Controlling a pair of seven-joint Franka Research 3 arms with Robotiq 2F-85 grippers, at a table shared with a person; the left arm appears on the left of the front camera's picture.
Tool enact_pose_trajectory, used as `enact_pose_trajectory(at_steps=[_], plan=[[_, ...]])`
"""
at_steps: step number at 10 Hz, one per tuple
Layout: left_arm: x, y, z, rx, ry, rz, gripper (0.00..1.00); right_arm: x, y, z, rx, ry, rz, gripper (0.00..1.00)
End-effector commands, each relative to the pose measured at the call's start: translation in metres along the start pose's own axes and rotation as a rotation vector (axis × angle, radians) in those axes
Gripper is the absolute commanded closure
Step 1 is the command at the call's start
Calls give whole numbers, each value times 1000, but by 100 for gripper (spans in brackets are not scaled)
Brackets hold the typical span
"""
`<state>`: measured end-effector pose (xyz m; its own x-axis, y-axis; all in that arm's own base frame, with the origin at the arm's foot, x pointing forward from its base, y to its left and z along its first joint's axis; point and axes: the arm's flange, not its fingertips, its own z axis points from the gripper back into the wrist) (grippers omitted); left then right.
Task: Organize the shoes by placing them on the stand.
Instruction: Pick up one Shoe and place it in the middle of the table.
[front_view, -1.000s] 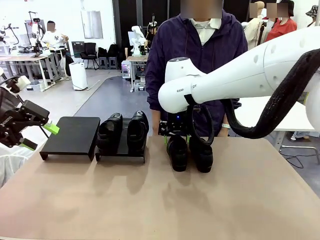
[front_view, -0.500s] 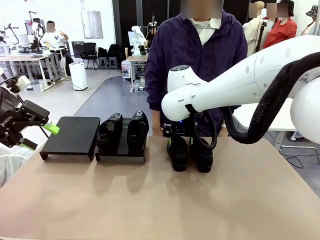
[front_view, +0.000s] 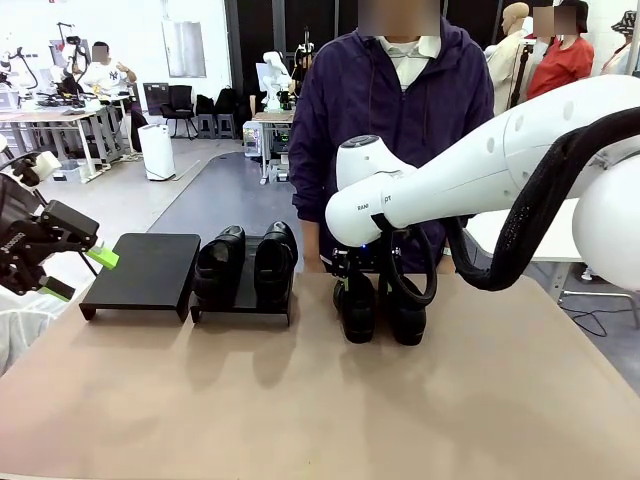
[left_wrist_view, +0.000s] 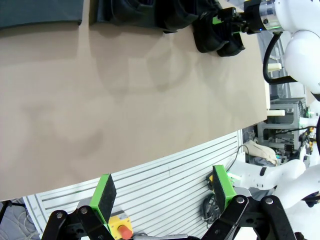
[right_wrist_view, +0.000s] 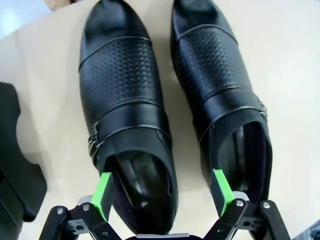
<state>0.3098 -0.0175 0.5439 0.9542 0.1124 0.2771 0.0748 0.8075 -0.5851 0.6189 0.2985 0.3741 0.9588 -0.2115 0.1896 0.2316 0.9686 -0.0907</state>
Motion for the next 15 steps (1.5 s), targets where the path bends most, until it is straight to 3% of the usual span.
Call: enact_pose_trajectory(at_steps=[1,6,8,15], plan=[[-2,3,-1,-24,1,-16,0,-5,0,-4,-72,-49,-60,0],[-2,3,-1,-24,1,-16,0,-10,0,-16,-79,-26,-44,0],[-2,3,-1,-24,1,-16,0,-9,2,-14,-58,-19,-33,100],[-2,3,-1,-24,1,-16,0,-11,12,-16,-26,11,8,100]])
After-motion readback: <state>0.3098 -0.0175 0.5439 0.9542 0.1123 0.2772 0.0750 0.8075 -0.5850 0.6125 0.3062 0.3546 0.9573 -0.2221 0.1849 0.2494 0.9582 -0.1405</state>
